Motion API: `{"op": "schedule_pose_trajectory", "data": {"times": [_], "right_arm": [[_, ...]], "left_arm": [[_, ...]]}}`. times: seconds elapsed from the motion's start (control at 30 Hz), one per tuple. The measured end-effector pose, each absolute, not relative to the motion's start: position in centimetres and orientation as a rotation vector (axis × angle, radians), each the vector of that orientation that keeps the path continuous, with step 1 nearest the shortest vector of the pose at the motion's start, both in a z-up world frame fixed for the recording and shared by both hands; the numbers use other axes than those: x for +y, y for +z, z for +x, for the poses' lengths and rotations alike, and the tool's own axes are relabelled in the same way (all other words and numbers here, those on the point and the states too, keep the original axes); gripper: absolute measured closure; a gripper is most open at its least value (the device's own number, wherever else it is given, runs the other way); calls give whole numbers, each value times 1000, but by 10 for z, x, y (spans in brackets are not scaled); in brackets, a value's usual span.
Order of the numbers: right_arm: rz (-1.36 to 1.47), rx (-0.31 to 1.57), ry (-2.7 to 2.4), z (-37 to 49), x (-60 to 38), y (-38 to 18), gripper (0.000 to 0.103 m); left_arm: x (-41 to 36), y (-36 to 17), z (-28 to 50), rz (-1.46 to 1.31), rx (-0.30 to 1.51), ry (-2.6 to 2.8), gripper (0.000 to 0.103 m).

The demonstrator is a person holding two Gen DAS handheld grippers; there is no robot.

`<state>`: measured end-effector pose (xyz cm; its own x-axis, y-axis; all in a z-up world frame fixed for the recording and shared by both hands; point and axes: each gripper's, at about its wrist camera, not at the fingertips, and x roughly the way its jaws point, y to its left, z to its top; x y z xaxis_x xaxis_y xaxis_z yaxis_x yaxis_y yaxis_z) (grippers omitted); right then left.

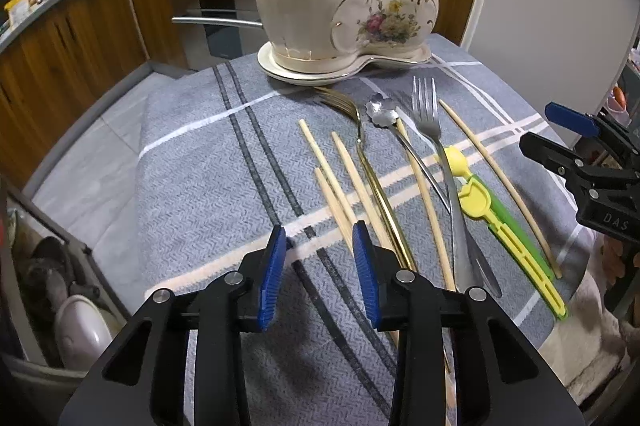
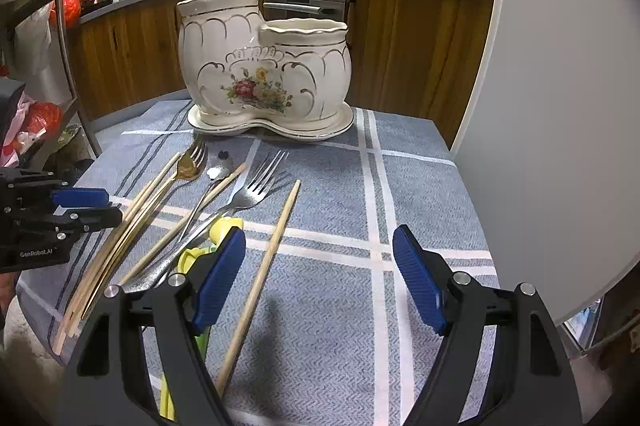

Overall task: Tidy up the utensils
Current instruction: 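Close the left tool on a wooden chopstick while the right tool reaches the yellow-green tongs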

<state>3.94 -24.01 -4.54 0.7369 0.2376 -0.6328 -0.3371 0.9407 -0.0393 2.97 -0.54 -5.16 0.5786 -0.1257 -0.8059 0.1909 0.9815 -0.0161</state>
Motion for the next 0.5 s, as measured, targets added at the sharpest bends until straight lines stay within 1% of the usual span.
{"op": "schedule_pose_trajectory", "data": {"times": [0.23, 0.4, 0.5], "right_arm": [[-158, 672, 318, 39, -241, -47, 28], [-158, 675, 323, 40, -240, -48, 28], [-164, 678, 329, 39, -238, -49, 28]], "left_arm": [[-14, -51, 28, 109, 954, -183, 67], [-16, -55, 35, 148, 956, -165, 75], [-16, -55, 40, 159, 960, -158, 85]]}}
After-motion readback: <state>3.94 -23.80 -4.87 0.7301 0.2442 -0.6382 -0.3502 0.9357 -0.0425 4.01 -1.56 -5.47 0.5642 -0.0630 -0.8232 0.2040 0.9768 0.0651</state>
